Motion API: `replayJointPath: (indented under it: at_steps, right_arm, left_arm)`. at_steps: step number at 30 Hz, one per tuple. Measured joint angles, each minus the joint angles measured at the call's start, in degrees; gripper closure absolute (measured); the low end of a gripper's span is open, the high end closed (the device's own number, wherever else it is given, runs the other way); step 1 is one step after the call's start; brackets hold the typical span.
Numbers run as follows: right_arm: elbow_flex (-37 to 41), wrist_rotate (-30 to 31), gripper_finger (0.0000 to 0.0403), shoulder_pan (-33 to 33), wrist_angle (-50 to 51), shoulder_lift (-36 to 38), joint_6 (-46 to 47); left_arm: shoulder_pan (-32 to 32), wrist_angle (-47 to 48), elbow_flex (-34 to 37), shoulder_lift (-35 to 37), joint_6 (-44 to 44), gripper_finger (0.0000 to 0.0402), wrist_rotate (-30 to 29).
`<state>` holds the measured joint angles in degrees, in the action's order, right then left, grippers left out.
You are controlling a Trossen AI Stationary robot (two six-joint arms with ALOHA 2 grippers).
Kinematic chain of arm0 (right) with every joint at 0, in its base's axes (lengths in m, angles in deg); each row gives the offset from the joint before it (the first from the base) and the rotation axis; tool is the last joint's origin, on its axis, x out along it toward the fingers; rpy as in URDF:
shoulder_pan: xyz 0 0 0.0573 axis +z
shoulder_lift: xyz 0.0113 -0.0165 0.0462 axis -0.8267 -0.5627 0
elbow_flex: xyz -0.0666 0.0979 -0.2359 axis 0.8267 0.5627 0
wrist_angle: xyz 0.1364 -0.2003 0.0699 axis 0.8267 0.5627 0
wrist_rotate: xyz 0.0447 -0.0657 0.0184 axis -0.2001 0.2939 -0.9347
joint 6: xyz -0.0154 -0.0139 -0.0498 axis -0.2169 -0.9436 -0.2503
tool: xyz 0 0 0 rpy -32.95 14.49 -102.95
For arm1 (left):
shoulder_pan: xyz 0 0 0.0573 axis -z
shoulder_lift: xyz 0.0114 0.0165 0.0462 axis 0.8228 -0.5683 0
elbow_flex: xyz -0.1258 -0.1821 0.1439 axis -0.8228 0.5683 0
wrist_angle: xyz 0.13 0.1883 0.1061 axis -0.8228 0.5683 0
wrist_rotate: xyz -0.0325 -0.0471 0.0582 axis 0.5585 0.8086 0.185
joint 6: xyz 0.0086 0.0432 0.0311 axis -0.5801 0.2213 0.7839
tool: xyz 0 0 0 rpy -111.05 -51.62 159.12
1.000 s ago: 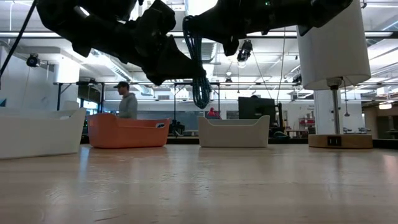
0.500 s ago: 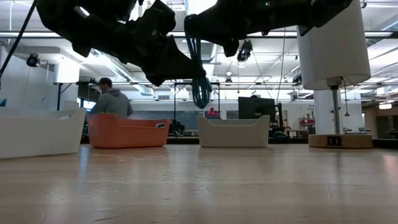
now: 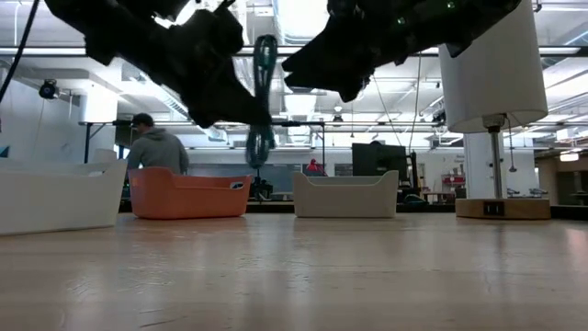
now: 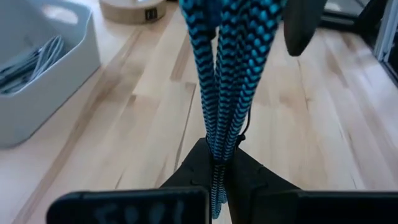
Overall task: Pick & Place USB Port
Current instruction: Put the blue USB cable into the white bin
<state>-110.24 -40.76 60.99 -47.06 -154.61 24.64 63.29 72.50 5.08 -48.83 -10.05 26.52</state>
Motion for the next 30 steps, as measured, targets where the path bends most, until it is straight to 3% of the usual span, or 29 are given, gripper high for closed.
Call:
replayJointPath:
  at_steps: [9,14,24,30]
  right_arm:
    - [0.02,0.0,0.0216,0.02,1.9,0.02,1.31]
    - [0.02,0.02,0.0216,0.02,2.6,0.02,1.16]
    - [0.02,0.02,0.0213,0.04,2.71,0.02,1.89]
    - [0.02,0.02,0.0213,0.04,2.71,0.02,2.44]
  left_arm:
    - [0.01,21.93,-0.38,12.16,-8.29,0.0384,-0.03]
    - [0.07,41.19,-4.28,17.31,-13.17,0.0384,-0.02]
    - [0.09,72.98,-16.64,19.4,-20.17,0.0384,0.56]
    - [0.54,84.51,-17.82,19.53,-27.22,0.0381,1.52]
